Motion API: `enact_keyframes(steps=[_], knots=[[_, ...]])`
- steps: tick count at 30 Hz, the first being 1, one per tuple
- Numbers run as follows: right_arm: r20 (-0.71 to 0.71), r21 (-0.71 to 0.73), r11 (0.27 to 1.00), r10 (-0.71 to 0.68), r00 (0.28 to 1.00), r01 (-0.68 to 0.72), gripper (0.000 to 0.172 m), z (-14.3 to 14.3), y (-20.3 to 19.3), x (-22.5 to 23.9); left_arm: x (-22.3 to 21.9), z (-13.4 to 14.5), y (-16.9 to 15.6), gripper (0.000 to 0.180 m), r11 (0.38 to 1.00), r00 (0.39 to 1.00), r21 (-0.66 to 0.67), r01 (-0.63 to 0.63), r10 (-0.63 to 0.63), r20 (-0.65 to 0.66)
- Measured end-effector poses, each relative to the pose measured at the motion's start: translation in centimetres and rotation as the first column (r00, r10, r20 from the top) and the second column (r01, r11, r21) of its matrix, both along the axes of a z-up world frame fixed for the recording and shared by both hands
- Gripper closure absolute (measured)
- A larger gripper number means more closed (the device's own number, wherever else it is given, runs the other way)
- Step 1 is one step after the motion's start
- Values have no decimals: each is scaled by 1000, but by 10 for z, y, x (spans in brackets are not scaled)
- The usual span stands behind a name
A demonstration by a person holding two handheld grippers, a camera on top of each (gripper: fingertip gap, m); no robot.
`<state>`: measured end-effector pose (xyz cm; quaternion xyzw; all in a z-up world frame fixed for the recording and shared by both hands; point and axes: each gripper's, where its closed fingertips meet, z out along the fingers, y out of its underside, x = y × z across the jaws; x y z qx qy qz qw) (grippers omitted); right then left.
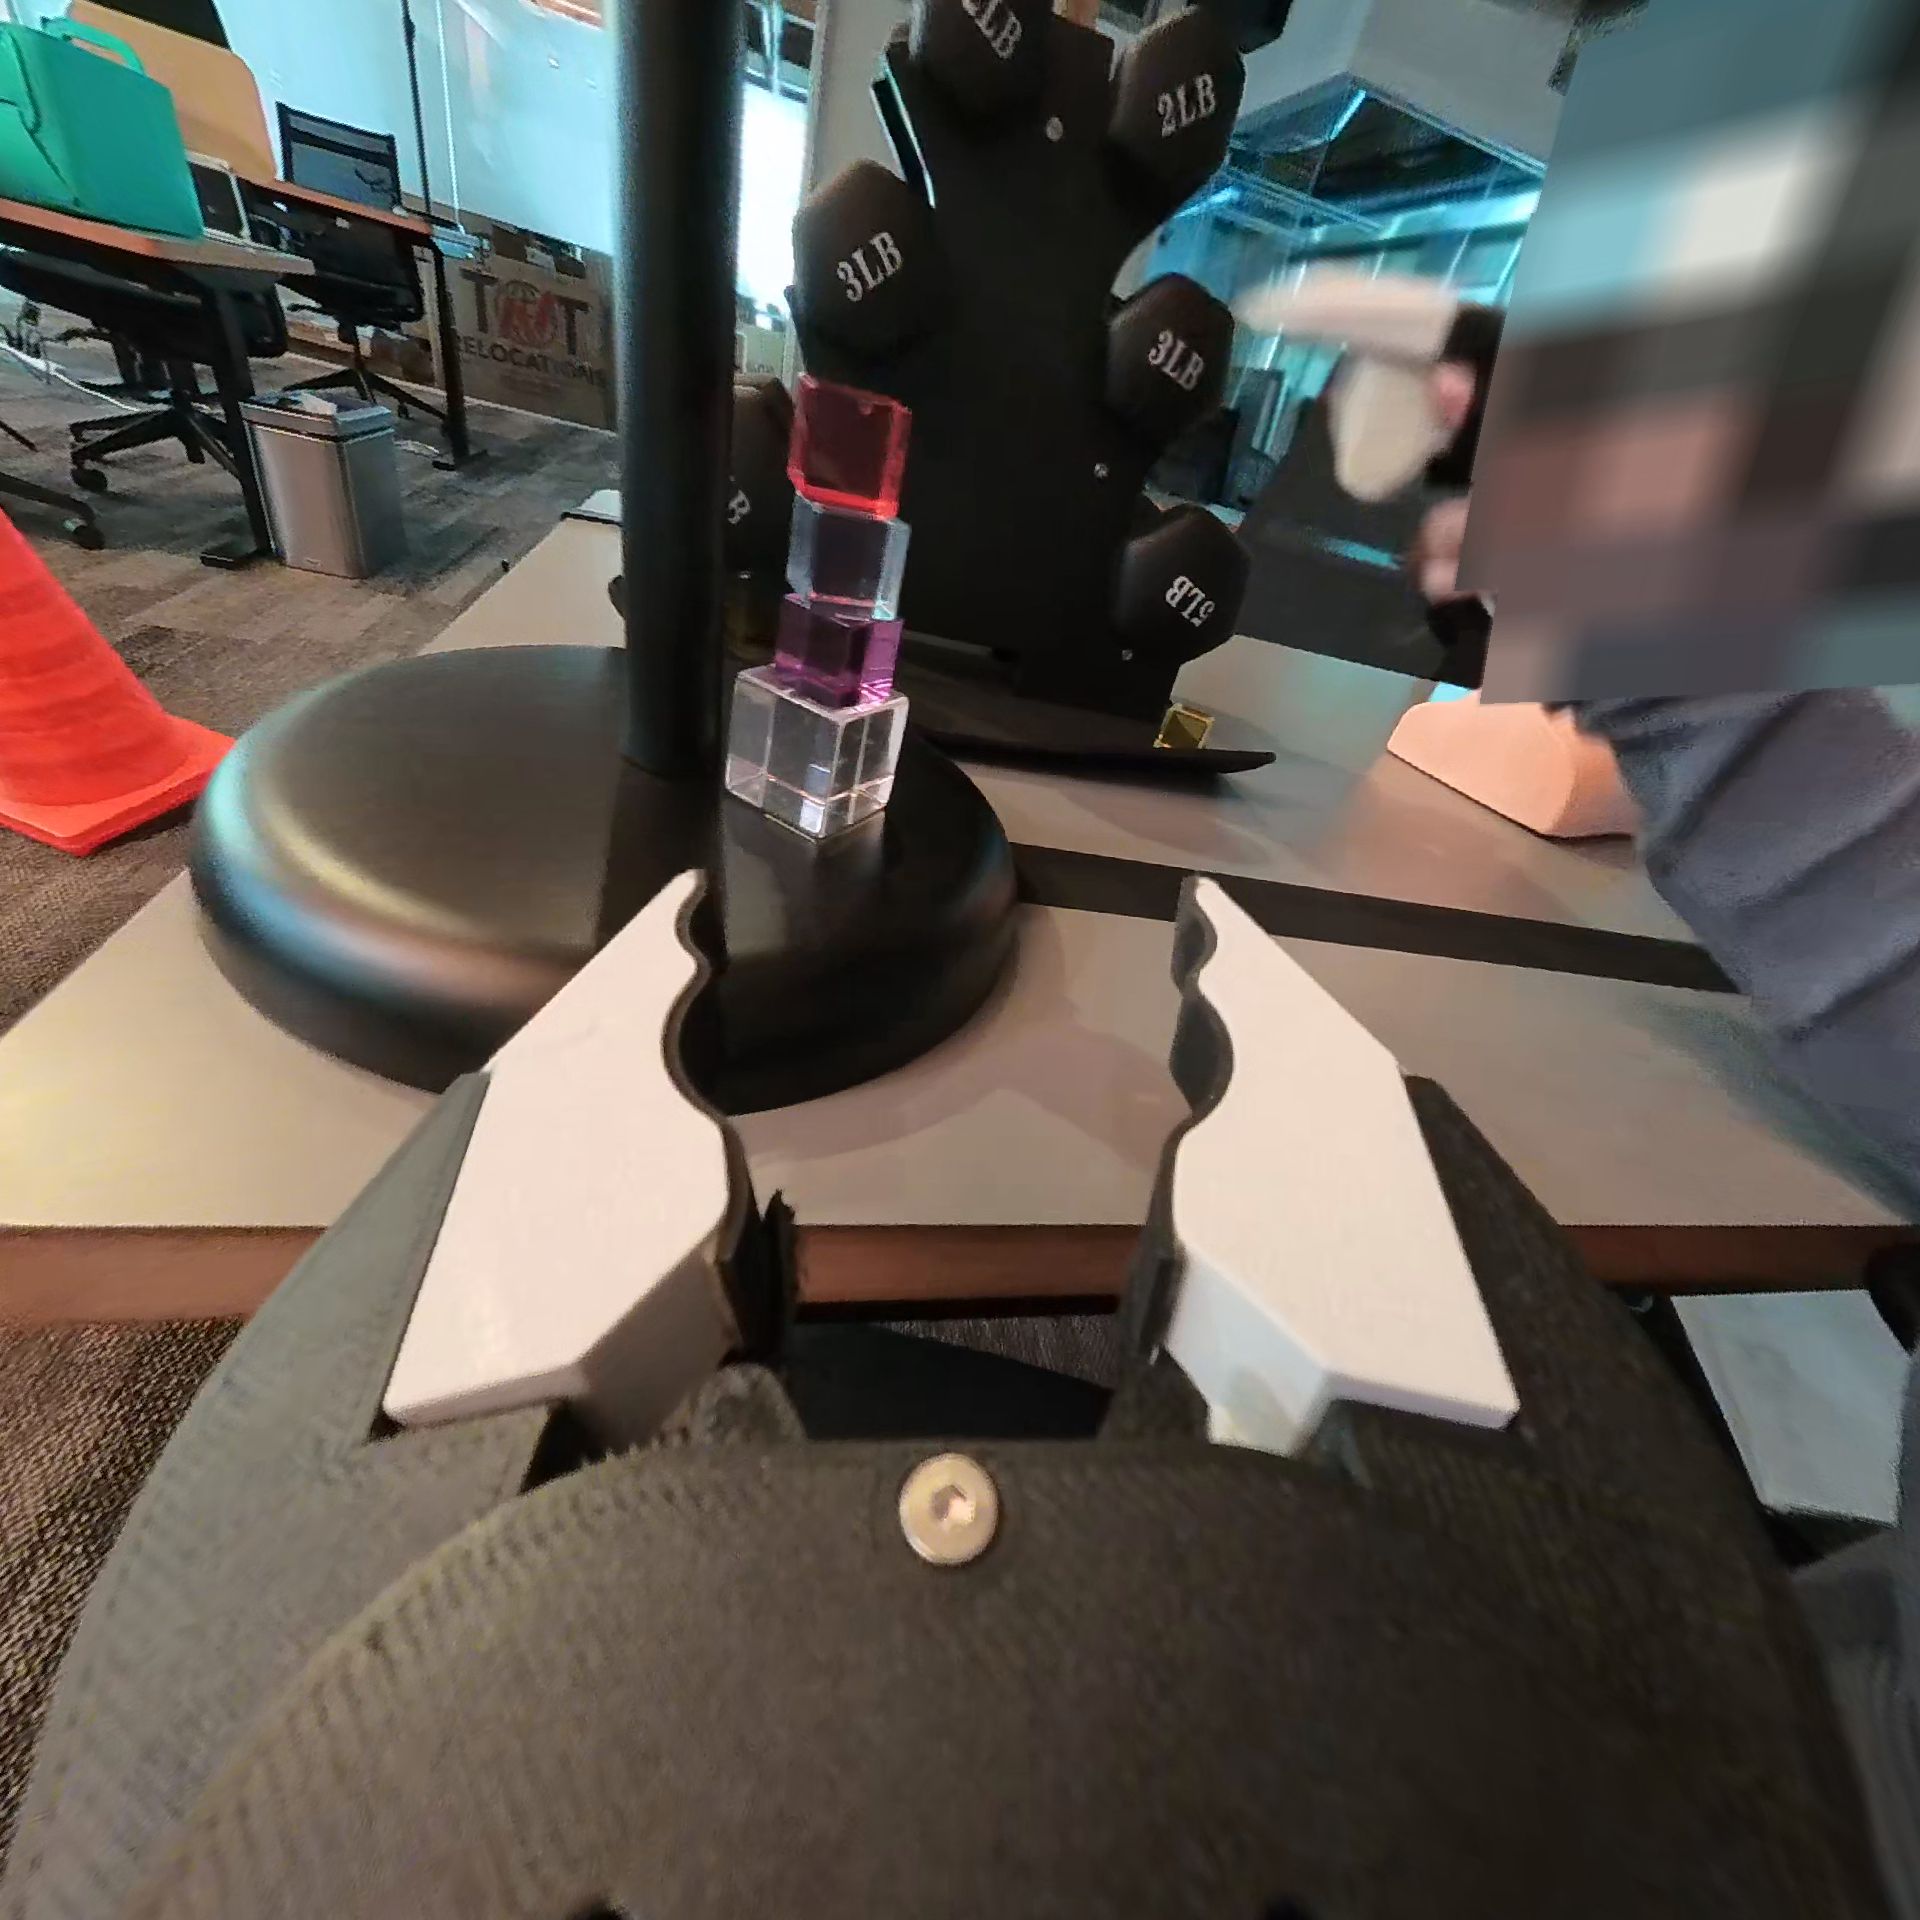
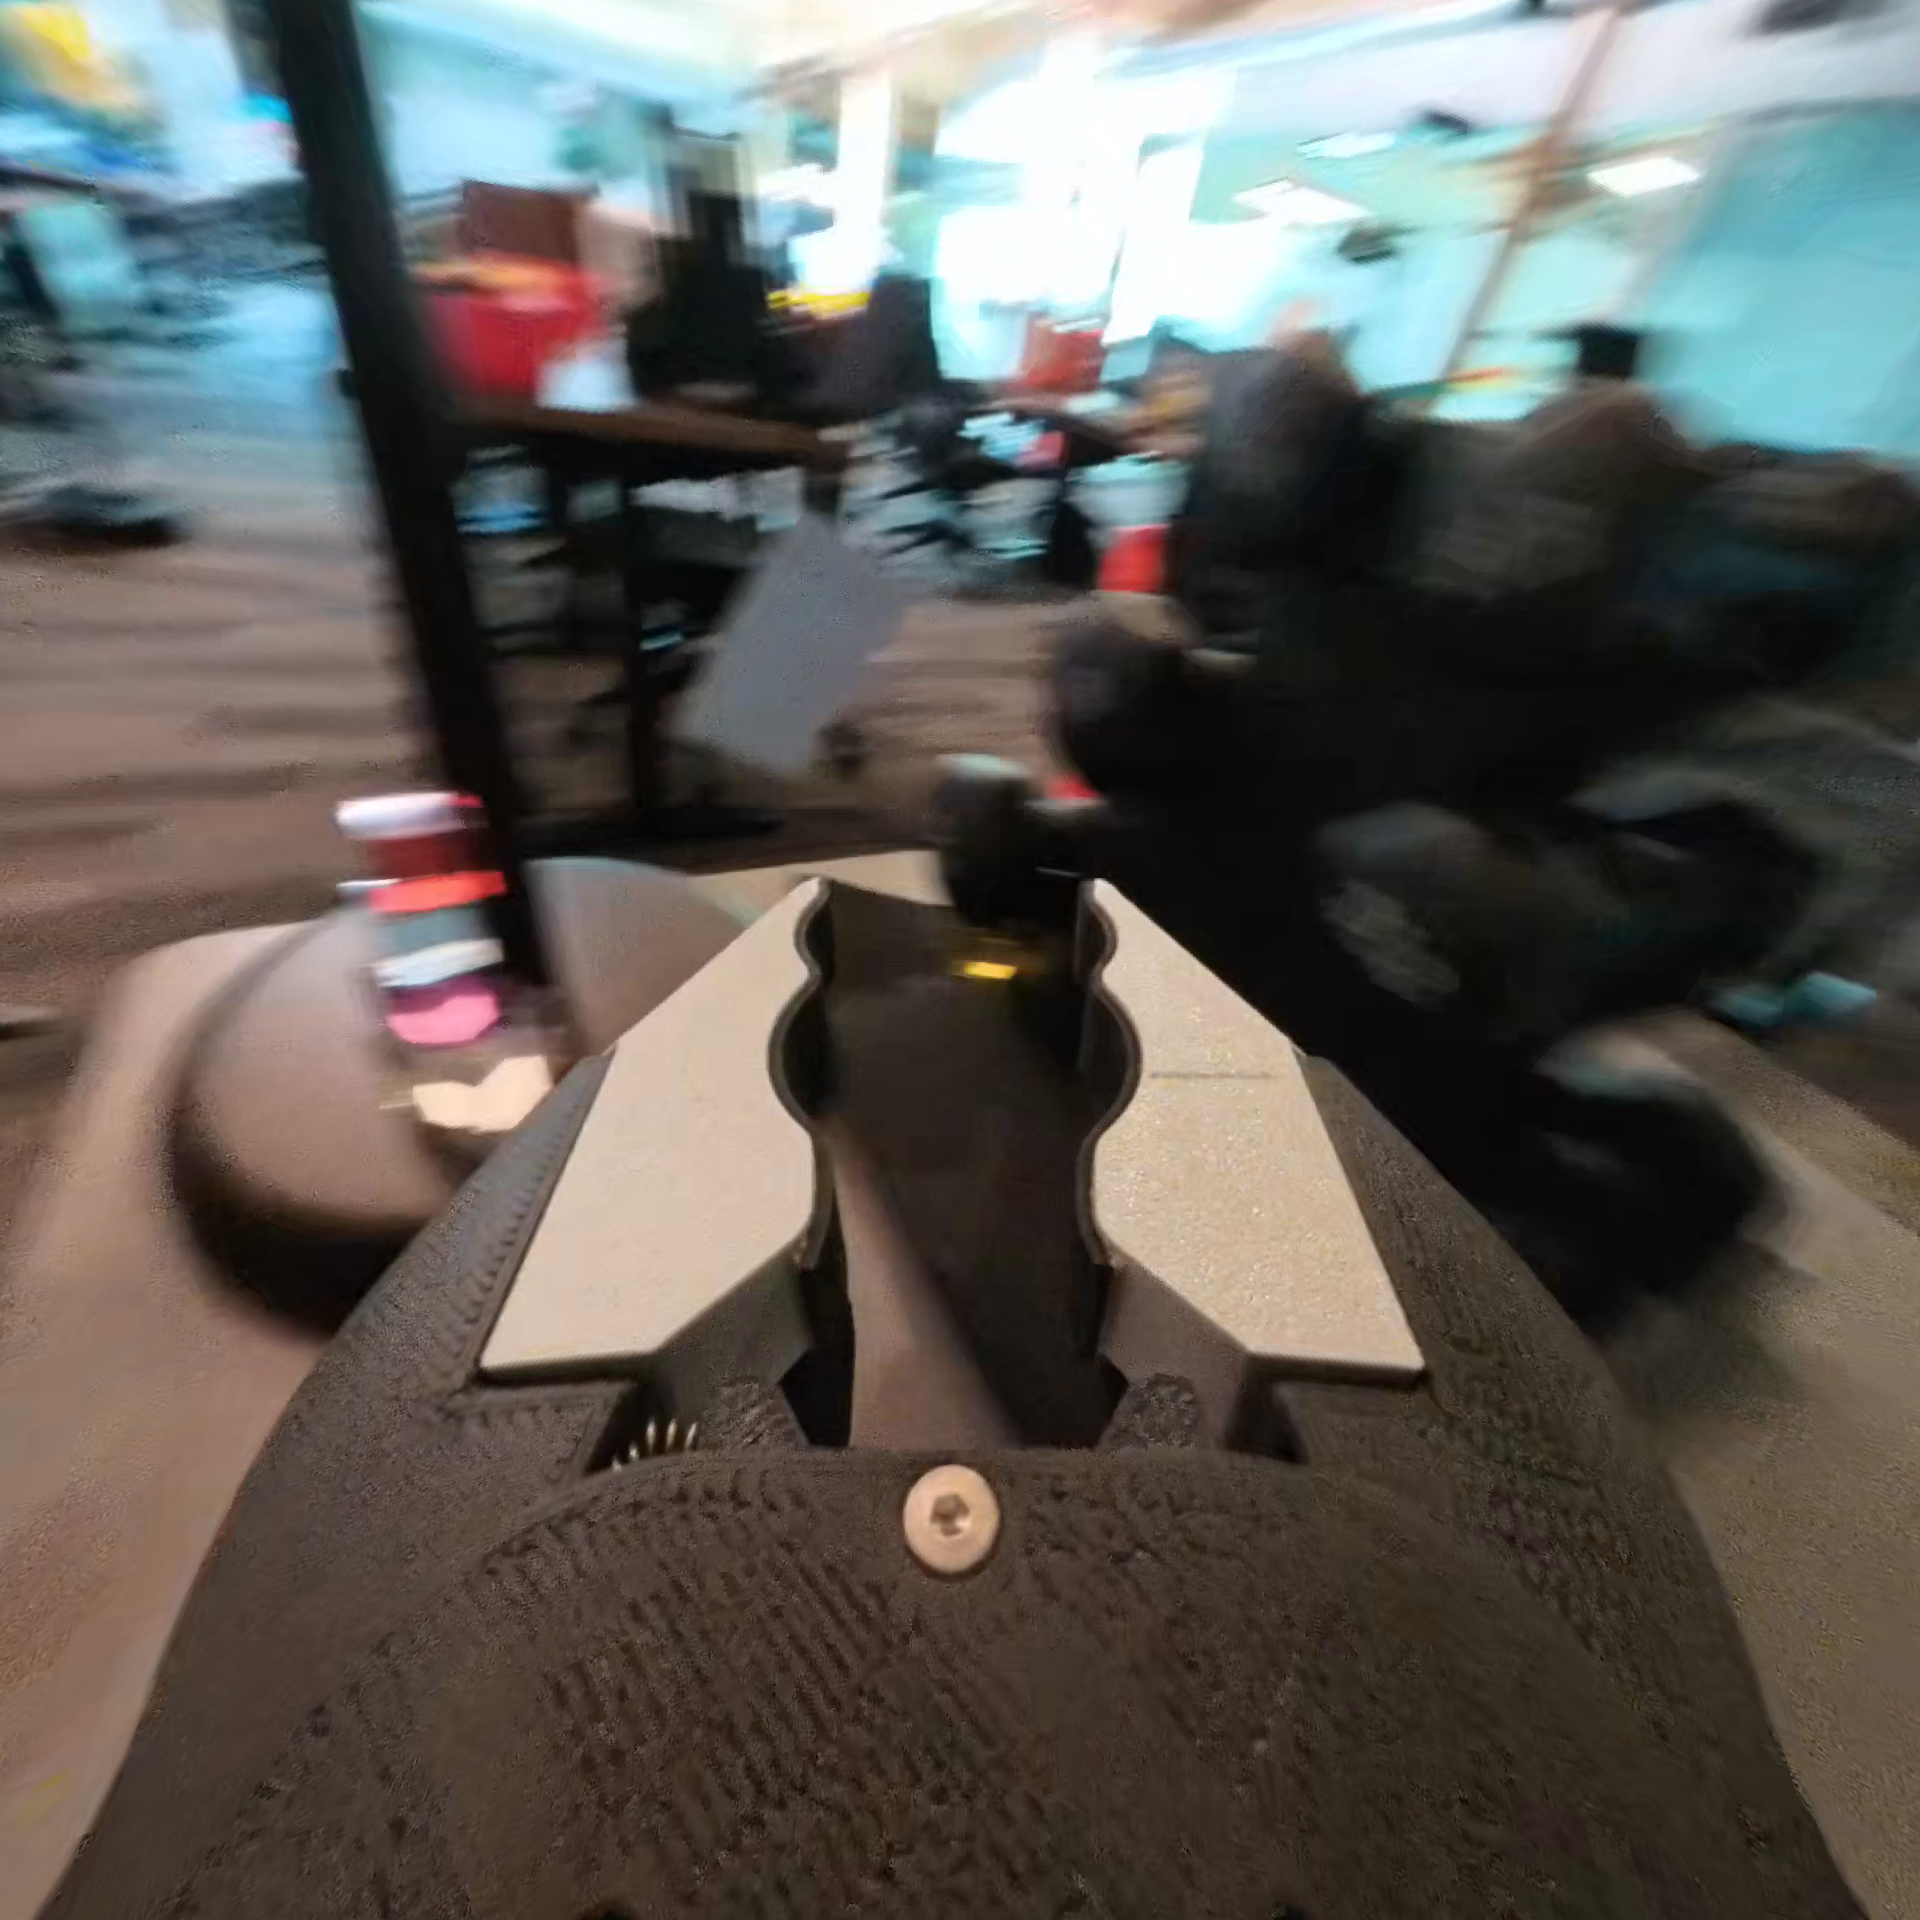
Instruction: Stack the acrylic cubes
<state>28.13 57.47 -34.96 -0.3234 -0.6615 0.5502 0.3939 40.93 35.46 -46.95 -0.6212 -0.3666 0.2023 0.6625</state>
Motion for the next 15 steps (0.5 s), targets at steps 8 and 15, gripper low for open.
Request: enact_keyframes(steps=[8,15], knots=[[361,75,971,-238,901,226,117,-124,123,-8,-2,-1,3,94,1000,1000,16,14,-14,4],[483,237,957,-267,834,169,148,-180,116,-23,1,-1,9,94,1000,1000,1,23,-23,3]])
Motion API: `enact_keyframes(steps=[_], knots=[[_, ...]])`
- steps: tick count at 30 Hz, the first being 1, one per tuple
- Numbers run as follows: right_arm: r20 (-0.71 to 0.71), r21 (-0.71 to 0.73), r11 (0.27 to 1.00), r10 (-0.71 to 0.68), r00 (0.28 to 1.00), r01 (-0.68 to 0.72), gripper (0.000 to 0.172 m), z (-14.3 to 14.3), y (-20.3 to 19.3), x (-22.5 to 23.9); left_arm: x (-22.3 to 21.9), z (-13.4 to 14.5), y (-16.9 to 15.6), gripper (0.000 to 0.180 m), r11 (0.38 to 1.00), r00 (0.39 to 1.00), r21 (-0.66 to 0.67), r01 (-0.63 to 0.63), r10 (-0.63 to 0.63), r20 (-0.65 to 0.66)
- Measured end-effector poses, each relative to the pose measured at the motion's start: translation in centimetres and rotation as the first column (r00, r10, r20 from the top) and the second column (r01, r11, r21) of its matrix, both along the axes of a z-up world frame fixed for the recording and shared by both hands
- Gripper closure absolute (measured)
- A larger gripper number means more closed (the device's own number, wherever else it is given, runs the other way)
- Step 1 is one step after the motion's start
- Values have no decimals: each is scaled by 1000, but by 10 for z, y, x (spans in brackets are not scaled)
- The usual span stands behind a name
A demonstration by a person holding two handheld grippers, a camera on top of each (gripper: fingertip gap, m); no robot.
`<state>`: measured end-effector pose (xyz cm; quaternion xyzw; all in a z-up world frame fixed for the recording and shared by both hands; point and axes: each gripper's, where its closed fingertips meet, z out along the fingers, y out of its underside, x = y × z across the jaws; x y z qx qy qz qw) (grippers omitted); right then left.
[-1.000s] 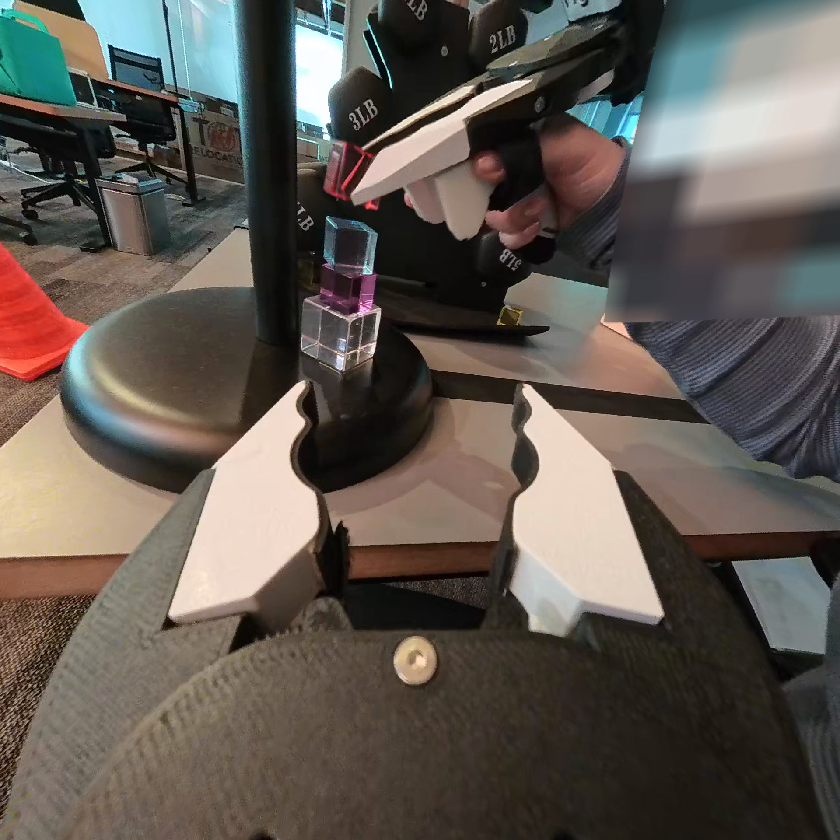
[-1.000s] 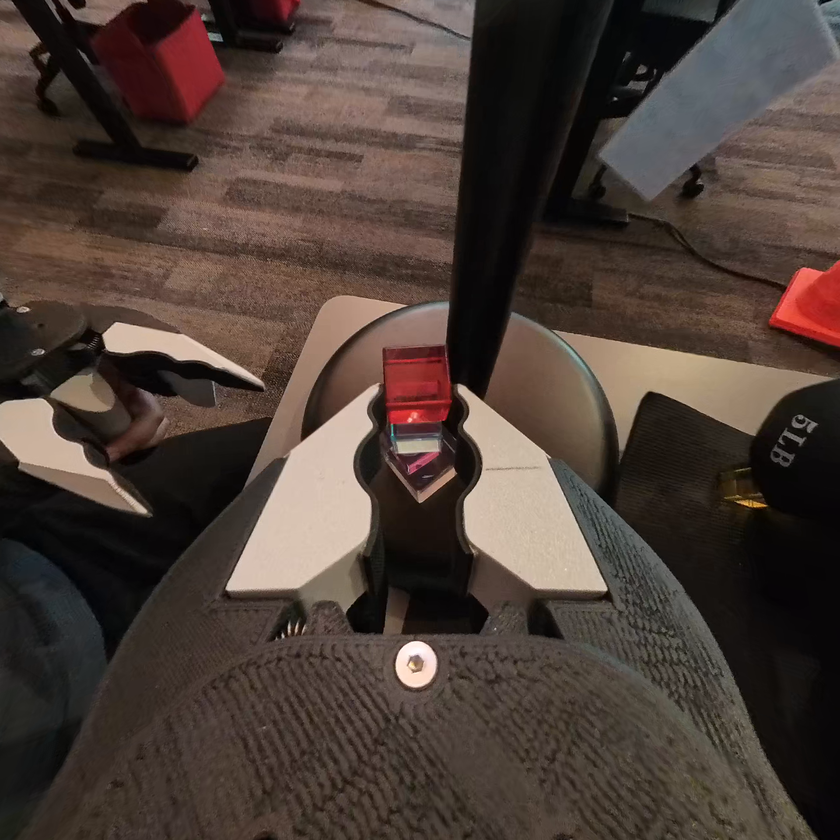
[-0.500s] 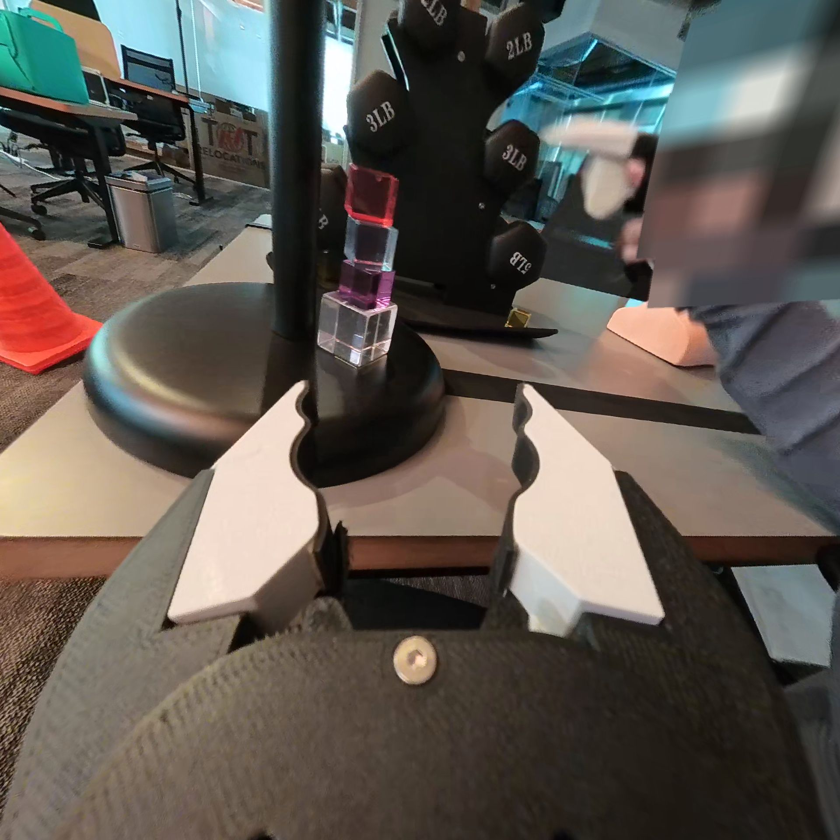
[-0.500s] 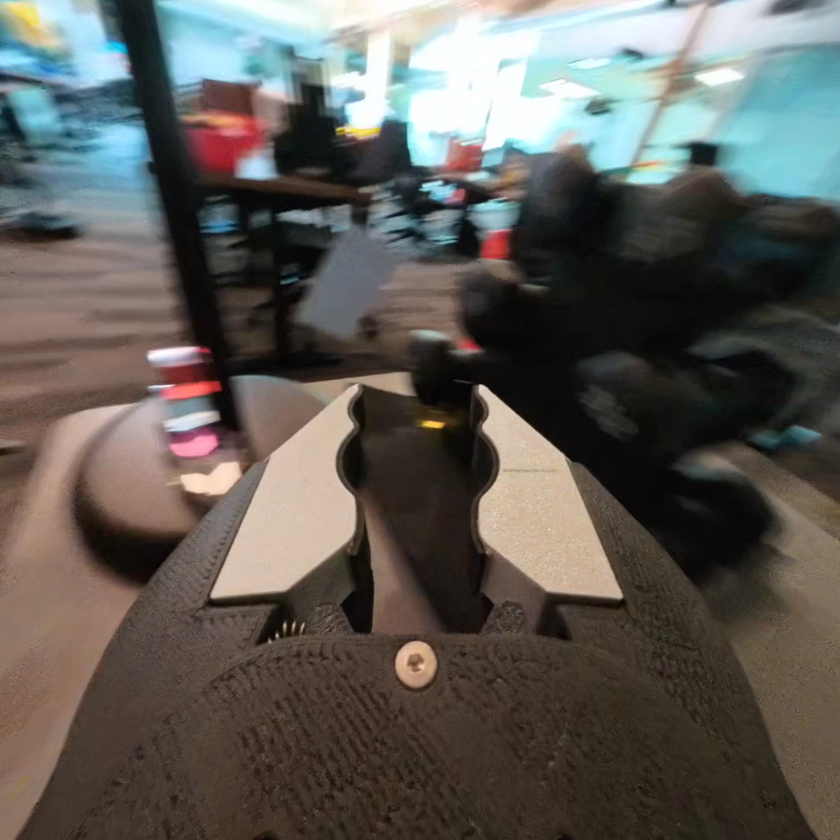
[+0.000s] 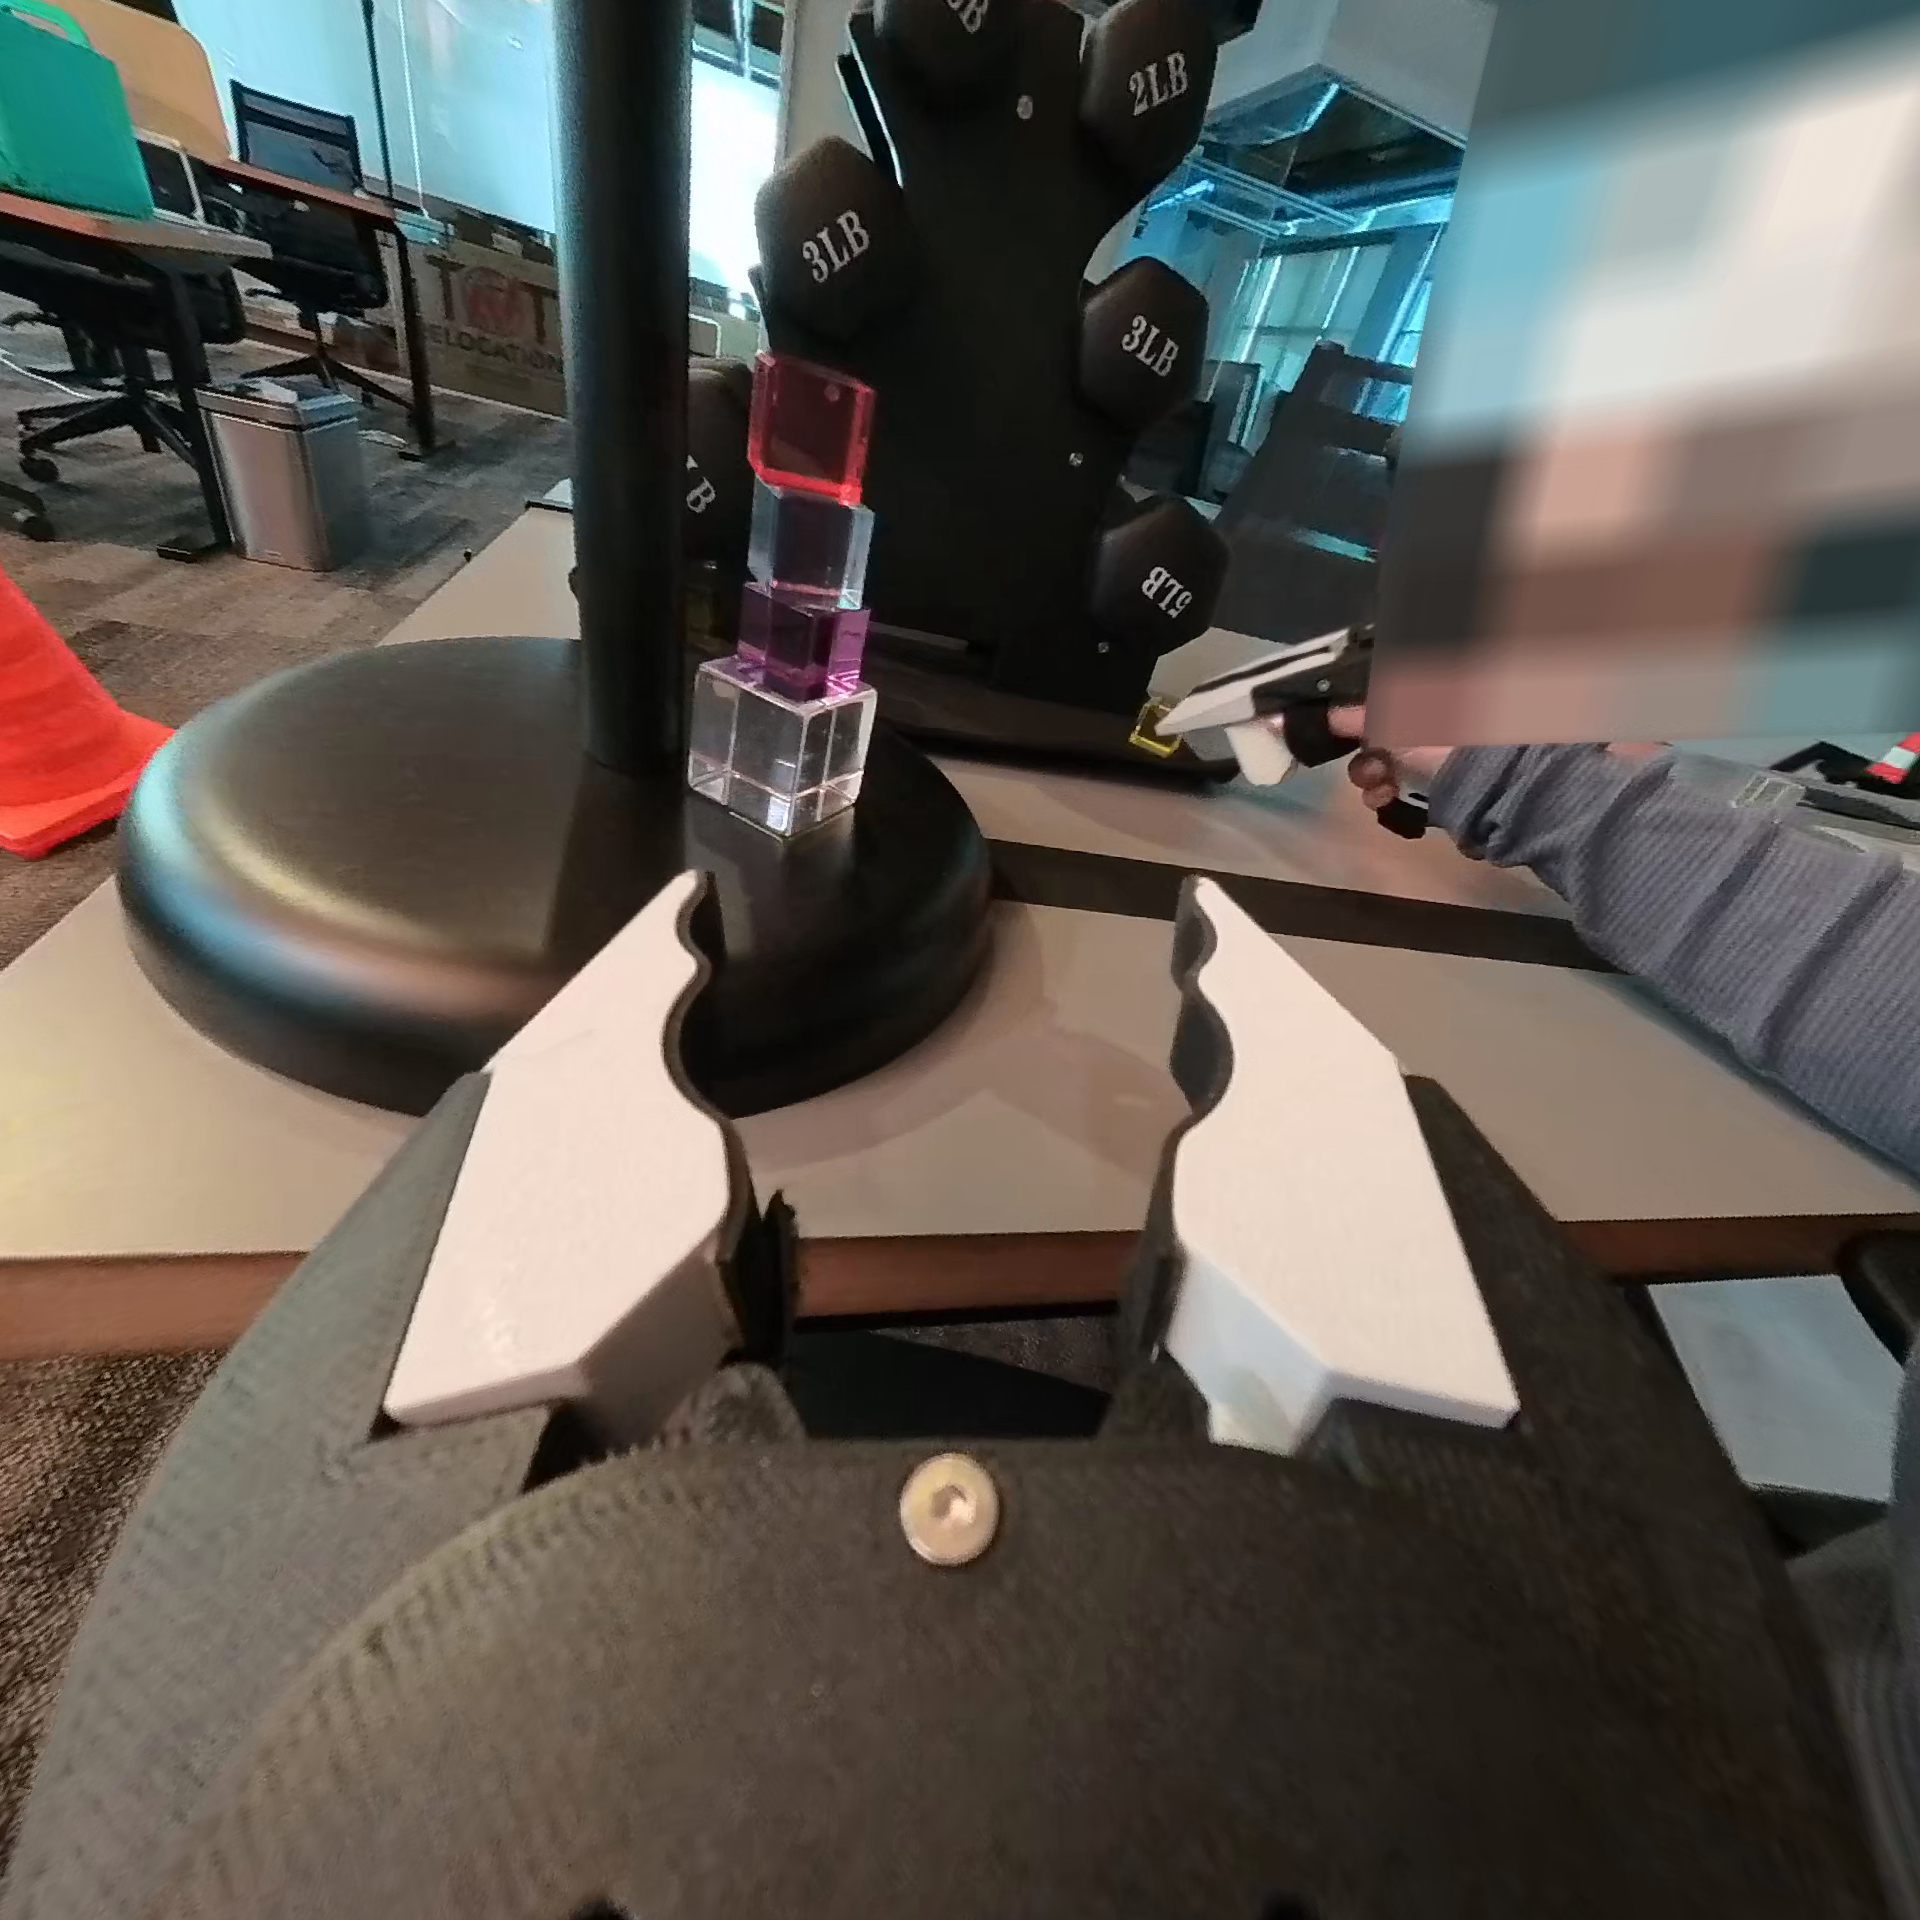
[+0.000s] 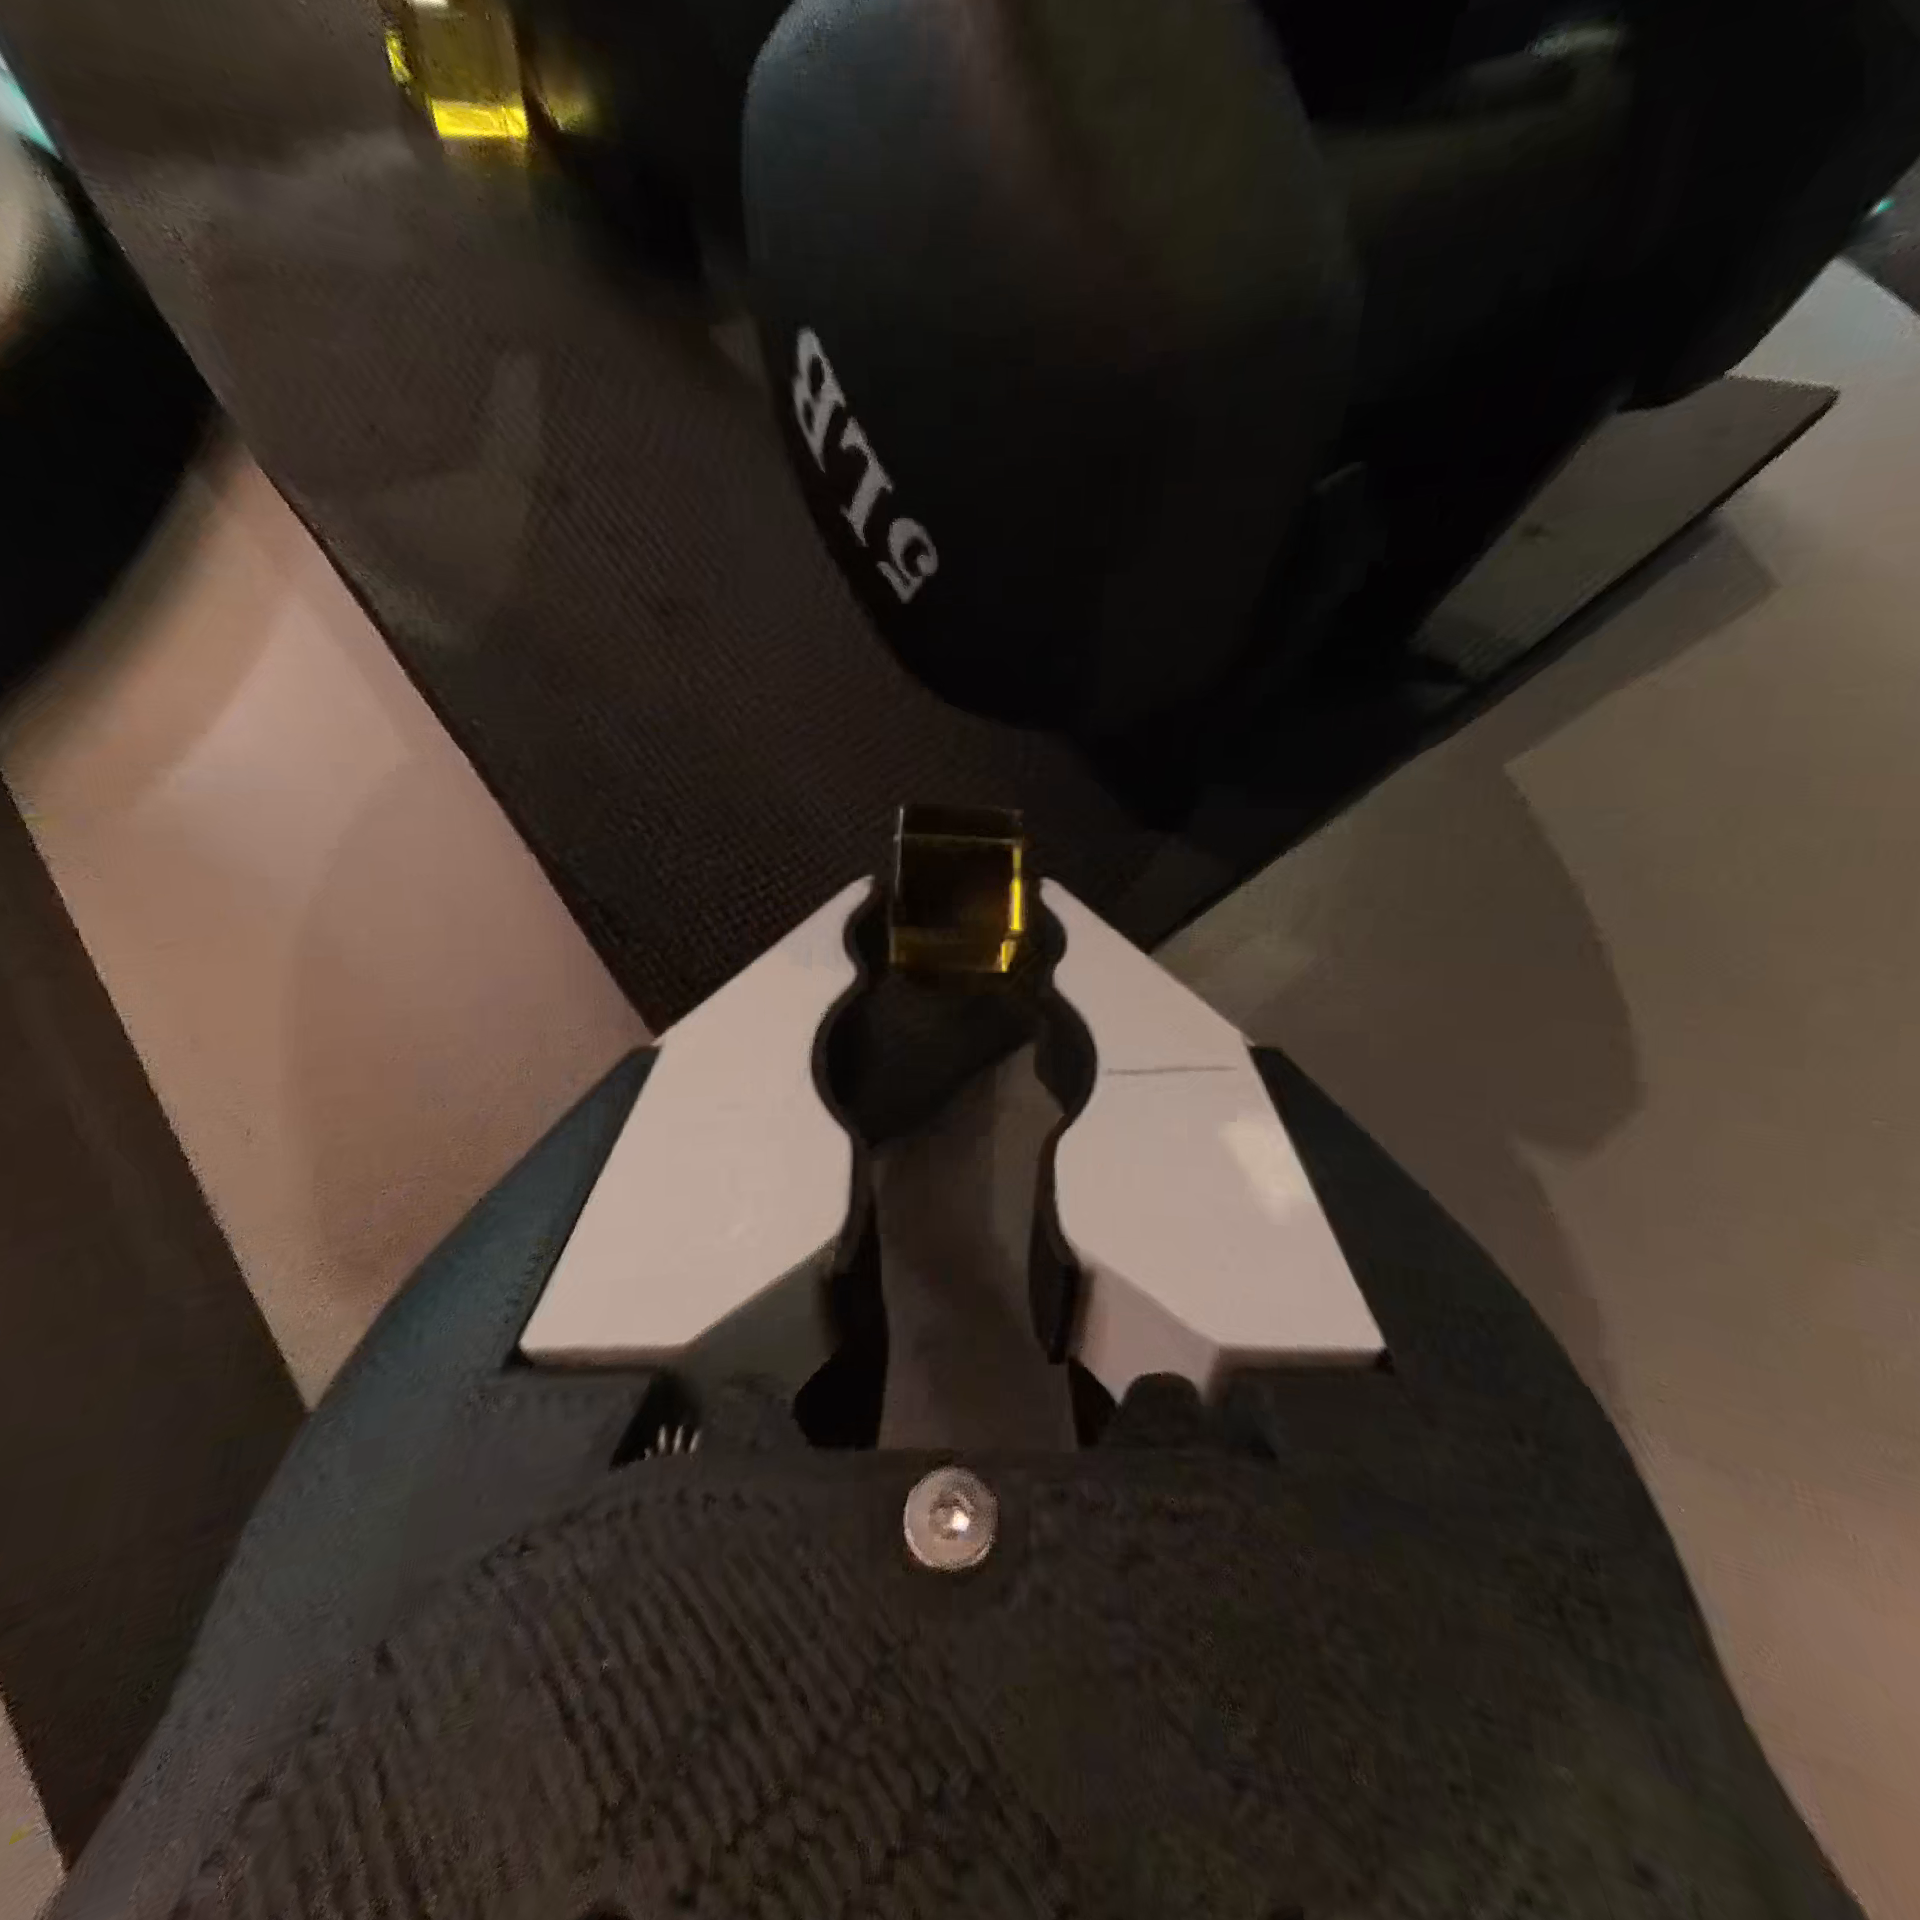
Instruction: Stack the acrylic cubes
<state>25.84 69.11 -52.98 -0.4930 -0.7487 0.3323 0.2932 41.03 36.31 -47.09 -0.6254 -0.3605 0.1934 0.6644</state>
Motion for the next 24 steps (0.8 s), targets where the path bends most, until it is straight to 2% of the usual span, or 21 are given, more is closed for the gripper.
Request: enact_keyframes(steps=[3,6,7,9,13,18,24], knots=[[38,-11,999,45,998,-44,148,9,-16,12,0,1,-5,94,1000,1000,7,-12,12,-2],[-42,-161,963,212,976,-216,148,59,-80,37,-1,1,-10,95,1000,1000,12,-28,28,-3],[-103,-217,928,288,952,-304,148,84,-111,46,-2,0,-9,95,999,1000,16,-28,28,-1],[-180,-206,858,439,880,-470,148,120,-166,60,-2,-1,-5,95,1000,1000,27,-13,12,8],[-232,-154,721,638,734,-675,148,164,-246,66,1,-1,1,94,1000,1000,4,3,-3,-4],[-128,-83,667,730,672,-740,148,161,-290,52,4,3,-3,95,1000,1000,9,-3,3,-17],[-63,-45,682,727,684,-730,148,146,-300,40,6,2,-12,95,1000,999,12,-23,24,-24]])
